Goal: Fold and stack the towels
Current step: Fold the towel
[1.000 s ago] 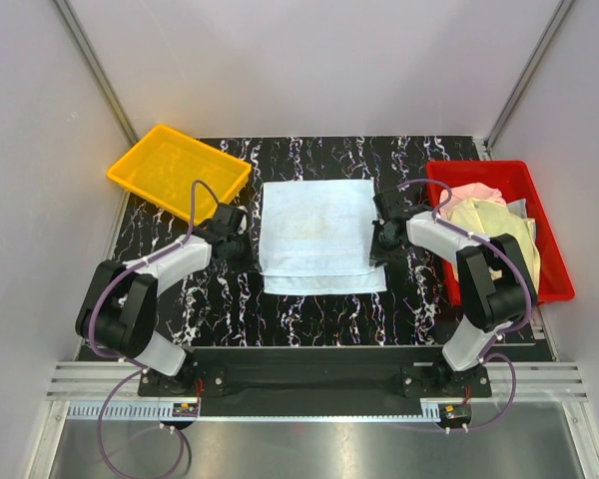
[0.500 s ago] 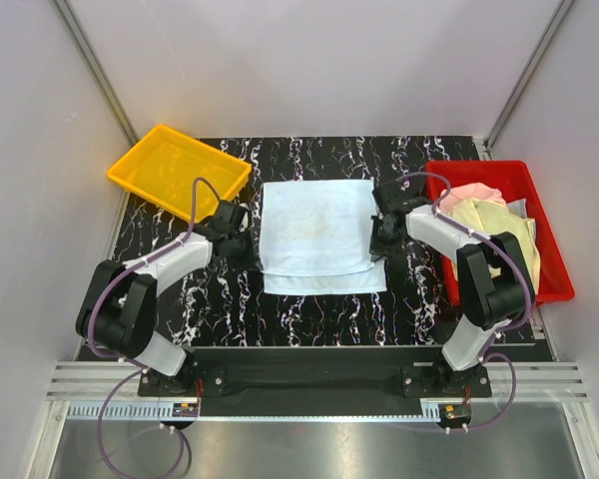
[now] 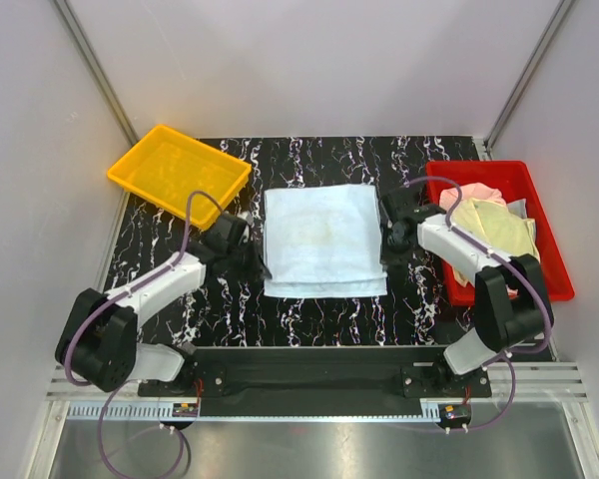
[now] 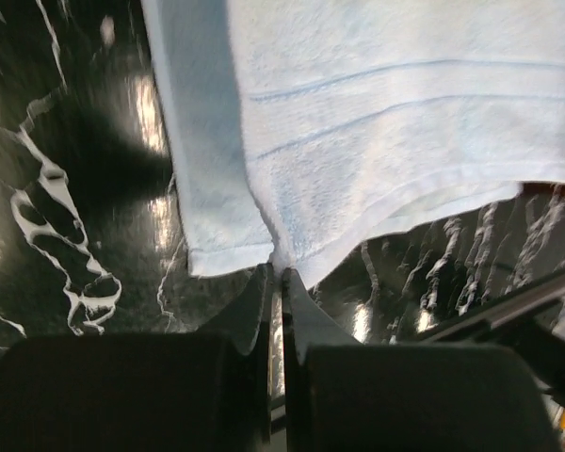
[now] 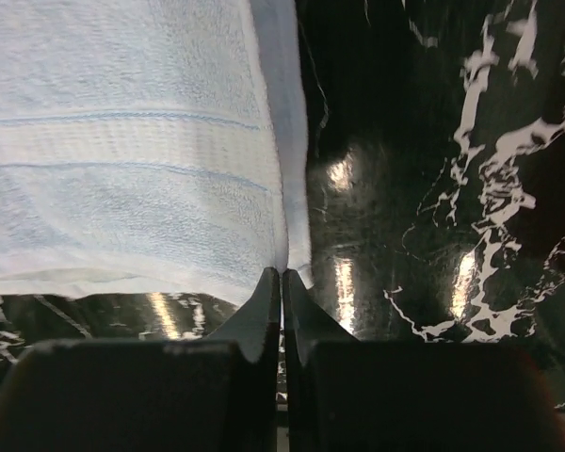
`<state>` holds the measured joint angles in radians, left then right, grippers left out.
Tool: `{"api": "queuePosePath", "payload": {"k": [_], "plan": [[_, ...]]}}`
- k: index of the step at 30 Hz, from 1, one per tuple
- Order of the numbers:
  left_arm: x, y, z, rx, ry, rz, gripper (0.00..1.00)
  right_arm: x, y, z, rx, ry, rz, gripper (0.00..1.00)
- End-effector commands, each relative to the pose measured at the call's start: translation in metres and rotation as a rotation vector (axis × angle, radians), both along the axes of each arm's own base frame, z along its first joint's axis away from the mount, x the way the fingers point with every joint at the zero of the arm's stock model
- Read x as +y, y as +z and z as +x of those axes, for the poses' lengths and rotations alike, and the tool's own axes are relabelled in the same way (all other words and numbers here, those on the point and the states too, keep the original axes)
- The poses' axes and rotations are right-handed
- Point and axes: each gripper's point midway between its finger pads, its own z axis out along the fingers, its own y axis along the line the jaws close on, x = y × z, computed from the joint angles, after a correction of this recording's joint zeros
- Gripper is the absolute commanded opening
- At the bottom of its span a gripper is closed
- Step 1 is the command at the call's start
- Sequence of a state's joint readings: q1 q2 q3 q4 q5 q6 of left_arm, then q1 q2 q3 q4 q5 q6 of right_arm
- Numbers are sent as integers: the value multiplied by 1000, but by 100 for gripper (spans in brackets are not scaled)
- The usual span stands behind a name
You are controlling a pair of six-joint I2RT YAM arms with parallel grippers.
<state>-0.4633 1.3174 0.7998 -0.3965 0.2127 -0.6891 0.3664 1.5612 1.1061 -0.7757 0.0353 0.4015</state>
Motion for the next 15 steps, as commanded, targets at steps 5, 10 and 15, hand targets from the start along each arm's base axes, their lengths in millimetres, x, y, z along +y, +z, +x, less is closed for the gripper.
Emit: {"api": "queuePosePath", "payload": {"k": [5,10,15], "plan": [[-19,-42,-25,85,-27,-67,0,-3,-50,-16,53,-43,-10,0],[-11,-32,-13,48,-15,6,0,-3,-32,-7,20,-16,-17,0],[0,13,4,-5,-4,103,0,0,31,11,-62,11,-13,0]]}}
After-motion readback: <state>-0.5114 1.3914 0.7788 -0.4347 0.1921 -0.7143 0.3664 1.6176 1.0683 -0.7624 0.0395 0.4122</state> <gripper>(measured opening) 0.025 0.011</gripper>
